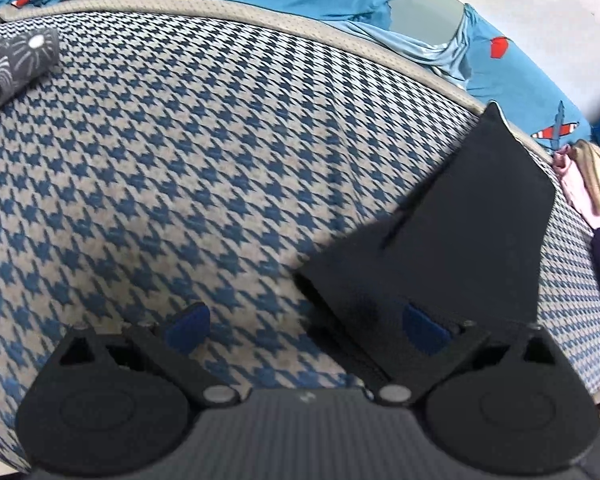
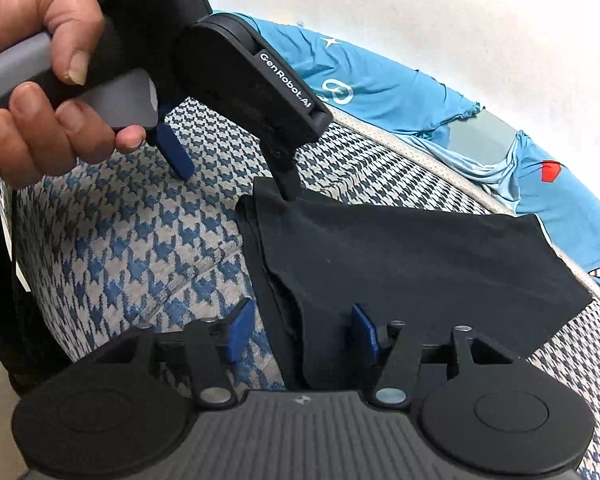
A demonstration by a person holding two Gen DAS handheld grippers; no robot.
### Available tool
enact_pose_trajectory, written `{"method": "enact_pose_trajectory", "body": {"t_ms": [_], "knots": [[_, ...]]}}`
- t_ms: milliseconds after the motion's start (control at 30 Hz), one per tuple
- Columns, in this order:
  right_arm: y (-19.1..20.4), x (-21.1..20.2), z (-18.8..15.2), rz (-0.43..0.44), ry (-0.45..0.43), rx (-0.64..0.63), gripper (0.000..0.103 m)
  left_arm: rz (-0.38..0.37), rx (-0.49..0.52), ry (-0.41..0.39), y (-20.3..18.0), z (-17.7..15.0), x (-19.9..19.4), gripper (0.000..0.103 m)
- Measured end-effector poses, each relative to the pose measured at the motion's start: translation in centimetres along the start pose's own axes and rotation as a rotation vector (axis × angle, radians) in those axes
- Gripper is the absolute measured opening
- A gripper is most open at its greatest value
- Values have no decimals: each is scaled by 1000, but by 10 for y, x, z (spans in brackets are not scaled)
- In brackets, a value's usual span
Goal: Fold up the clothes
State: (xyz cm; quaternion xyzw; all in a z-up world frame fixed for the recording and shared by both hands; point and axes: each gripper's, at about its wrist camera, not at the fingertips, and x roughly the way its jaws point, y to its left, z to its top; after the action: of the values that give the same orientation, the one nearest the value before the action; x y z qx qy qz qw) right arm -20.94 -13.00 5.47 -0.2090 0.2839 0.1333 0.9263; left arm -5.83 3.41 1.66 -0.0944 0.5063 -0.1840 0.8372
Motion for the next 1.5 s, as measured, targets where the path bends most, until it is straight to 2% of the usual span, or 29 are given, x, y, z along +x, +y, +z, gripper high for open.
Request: {"method": "enact_pose_trajectory", "body": {"t_ms": [33, 100, 200, 267, 533, 667, 900, 1100, 1233, 1367, 1500], "knots": [[0, 1, 1, 4, -3, -1, 38, -11, -3, 5, -1, 0, 0, 103], [-1, 3, 3, 2, -6, -10, 19, -34, -12, 14, -1, -1, 0, 103], [-5, 6, 6, -10, -2, 16, 10, -63, -28, 28, -1, -1, 1, 103], [-16, 7, 10, -3, 5, 83, 6, -81, -43, 36, -1, -1, 0, 103], [-88, 6, 14, 82, 26, 535, 6, -199, -136, 90, 4, 1, 0, 103], [-101, 6, 9, 109, 39, 646, 6, -263, -148, 113, -1, 0, 1, 103], [-99, 4, 10, 116, 38, 641, 6, -342, -176, 154, -16, -2, 12, 103], [-100, 4, 10, 129, 33, 649, 6, -308, -196, 150, -27, 2, 21, 103], [-99, 1, 10, 133, 23, 648, 6, -318, -211, 131, -30, 6, 22, 103], [-104, -2, 10, 137, 8, 663, 6, -360, -210, 139, -35, 7, 22, 103], [-108, -3, 10, 148, -5, 689, 6, -341, -212, 154, -41, 5, 30, 103]]}}
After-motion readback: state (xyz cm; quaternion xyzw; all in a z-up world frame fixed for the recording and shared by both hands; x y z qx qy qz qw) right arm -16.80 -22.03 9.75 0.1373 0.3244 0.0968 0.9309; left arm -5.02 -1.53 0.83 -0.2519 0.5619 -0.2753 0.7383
